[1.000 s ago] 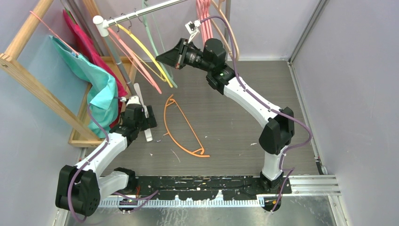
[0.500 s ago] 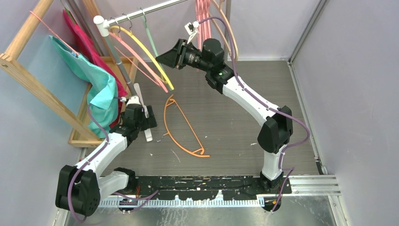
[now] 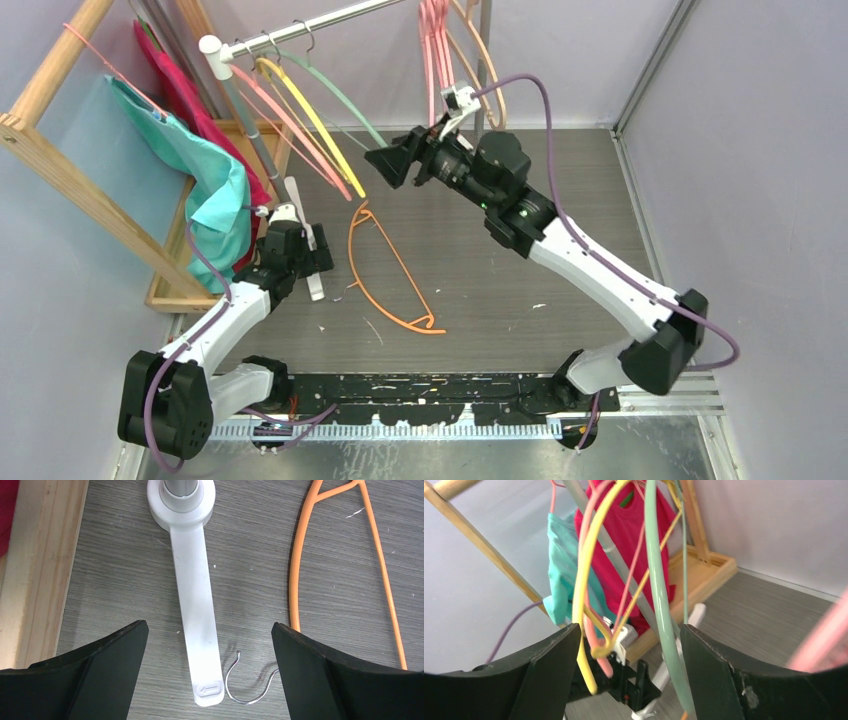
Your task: Organize the hangers
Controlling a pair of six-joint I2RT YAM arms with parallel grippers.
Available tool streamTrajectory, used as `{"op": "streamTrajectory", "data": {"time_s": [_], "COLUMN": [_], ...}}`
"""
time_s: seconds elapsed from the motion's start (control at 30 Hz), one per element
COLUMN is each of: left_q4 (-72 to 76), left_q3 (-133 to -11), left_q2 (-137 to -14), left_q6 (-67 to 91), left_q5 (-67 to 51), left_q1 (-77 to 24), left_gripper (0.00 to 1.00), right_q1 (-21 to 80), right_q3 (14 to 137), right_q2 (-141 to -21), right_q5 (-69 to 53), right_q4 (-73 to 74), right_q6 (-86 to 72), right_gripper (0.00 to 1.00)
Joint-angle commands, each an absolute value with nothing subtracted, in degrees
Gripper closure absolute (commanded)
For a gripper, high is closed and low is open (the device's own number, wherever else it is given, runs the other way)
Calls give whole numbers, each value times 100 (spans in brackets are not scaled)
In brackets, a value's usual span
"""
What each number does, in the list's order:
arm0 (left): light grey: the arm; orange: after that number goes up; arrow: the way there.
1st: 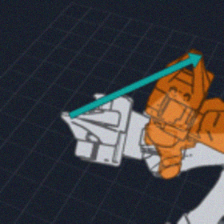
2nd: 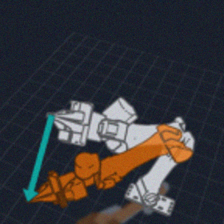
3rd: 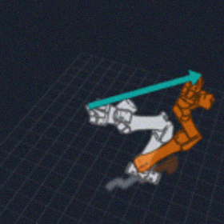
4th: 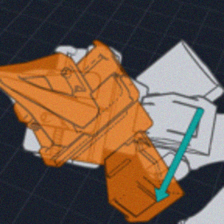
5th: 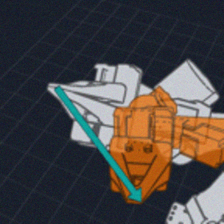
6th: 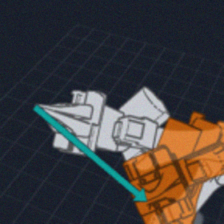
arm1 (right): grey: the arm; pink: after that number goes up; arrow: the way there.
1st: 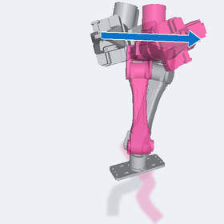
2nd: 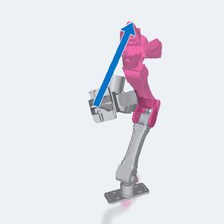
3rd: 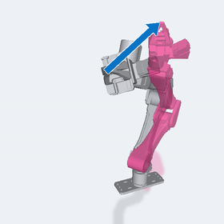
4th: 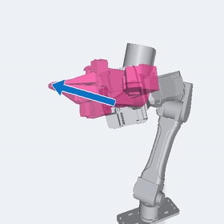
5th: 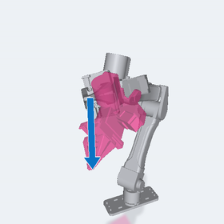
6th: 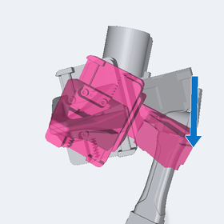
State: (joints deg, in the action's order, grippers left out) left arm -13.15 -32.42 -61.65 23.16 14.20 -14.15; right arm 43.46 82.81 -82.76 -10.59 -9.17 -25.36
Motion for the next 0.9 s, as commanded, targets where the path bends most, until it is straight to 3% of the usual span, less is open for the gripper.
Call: {"op": "streamTrajectory", "data": {"time_s": [0.0,0.3,0.6,0.87], "left_q4": [-1167,-1186,-1243,-1248], "left_q3": [-3273,-3296,-3308,-3274], "left_q2": [-6074,-6121,-6101,-6060], "left_q6": [2294,2294,2303,2320], "left_q5": [1463,1509,1545,1542], "left_q1": [-1431,-1426,-1427,-1431], "left_gripper": [2,2,2,2], "right_q1": [4601,5848,6966,7229], "right_q3": [7529,6051,5275,5362], "right_q2": [-7619,-7304,-8196,-9122], "right_q5": [293,2294,2208,2096], "right_q4": [-452,332,441,208], "right_q6": [-1548,-902,-1129,-1042], "right_gripper": [21,23,32,34]}}
